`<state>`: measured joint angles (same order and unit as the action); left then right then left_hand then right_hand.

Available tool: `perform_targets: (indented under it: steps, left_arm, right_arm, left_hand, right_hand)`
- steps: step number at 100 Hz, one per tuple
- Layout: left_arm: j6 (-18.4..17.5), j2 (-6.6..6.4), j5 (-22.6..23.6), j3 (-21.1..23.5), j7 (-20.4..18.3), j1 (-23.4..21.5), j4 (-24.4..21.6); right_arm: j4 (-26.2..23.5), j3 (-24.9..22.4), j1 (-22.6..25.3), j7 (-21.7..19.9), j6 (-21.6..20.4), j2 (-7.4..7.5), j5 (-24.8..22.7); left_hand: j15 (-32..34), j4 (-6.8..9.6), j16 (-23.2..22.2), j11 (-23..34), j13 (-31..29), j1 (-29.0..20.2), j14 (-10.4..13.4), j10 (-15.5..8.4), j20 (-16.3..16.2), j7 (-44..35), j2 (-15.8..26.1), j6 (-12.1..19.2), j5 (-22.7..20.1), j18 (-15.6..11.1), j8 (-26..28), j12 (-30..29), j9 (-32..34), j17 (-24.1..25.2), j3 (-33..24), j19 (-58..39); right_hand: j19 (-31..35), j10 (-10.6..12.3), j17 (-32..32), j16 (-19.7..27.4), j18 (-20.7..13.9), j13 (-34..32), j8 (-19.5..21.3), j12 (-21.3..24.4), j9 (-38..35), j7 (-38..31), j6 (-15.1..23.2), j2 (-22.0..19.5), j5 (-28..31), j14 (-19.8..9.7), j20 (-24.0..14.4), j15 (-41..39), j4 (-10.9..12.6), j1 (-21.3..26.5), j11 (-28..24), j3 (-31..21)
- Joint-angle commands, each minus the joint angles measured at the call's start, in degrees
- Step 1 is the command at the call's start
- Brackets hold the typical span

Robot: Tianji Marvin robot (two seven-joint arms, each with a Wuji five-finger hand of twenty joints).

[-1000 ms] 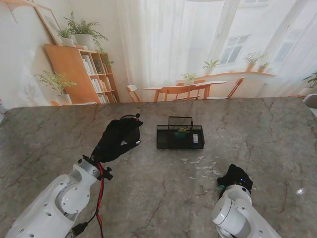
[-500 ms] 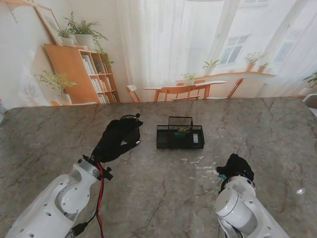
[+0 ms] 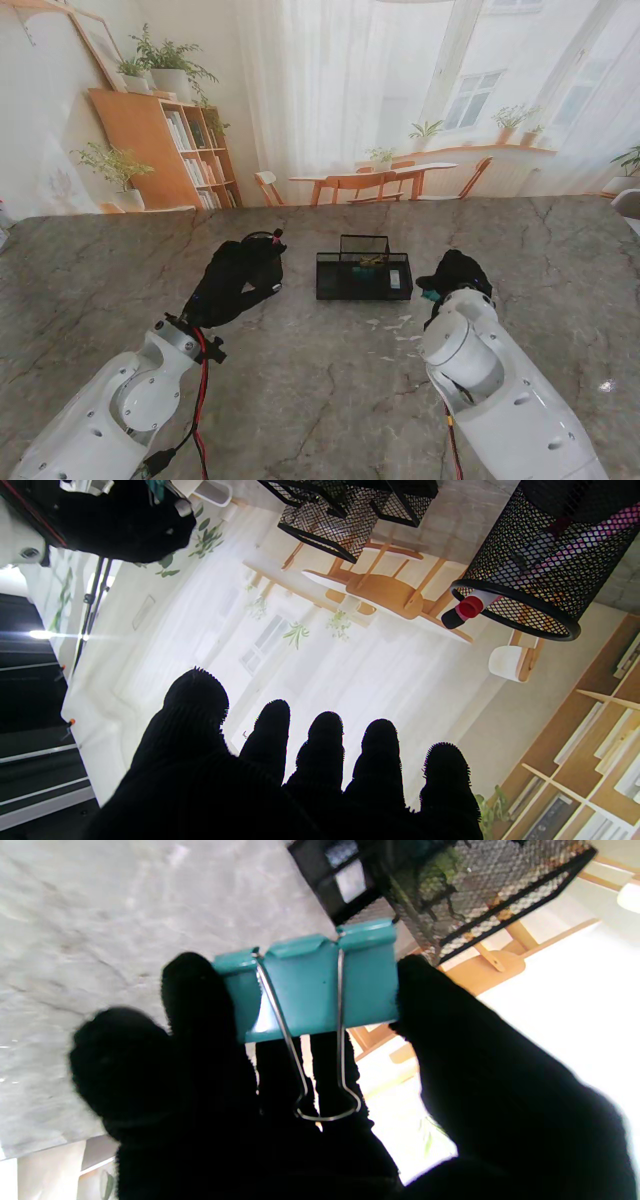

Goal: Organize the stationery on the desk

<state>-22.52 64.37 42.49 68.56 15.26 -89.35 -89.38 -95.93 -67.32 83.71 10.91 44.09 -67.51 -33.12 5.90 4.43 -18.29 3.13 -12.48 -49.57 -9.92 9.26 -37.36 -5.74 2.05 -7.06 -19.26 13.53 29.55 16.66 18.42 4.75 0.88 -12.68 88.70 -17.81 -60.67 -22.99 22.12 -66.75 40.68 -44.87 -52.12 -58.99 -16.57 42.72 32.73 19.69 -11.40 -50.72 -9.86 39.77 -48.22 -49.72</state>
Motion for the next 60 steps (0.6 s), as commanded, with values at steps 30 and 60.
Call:
perform_targets:
  steps: [30, 60]
  left_arm:
    - [0.46, -0.04, 0.17, 0.20, -0.33, -0.19, -0.22]
    - [0.90, -0.18, 0.42, 0.30, -0.91, -0.02, -0.14]
  right_arm:
    - [11.57, 8.19, -16.39, -1.01, 0.46, -3.53, 8.34]
    - [24.55, 16.60, -27.22, -1.73, -2.97, -6.27, 14.15]
  left_hand:
    - [0.16, -6.89, -0.55, -0.17, -1.03, -1.72, 0.46, -0.05, 0.21, -0.34, 4.78, 0.37, -0.68, -0.78, 0.27, 0.20, 0.34, 0.82, 1.52, -0.30]
    - [0.13, -6.91, -0.53, -0.20, -0.98, -1.67, 0.53, -0.04, 0.21, -0.35, 4.77, 0.30, -0.68, -0.76, 0.27, 0.18, 0.27, 0.82, 1.57, -0.23]
  right_hand:
    - [0.80, 1.20, -1.95, 0.34, -15.19, -2.66, -1.04, 0.21, -0.56, -1.84, 1.29, 1.96, 0.44, -11.28, -0.60, -2.37, 1.91, 14.10, 0.34, -13.03]
    - [0.31, 1.71, -1.88, 0.05, -15.58, -2.40, -1.16, 0.16, -0.24, -2.17, 1.90, 1.43, -0.04, -11.70, -0.66, -2.23, 1.95, 13.95, 0.28, -12.68]
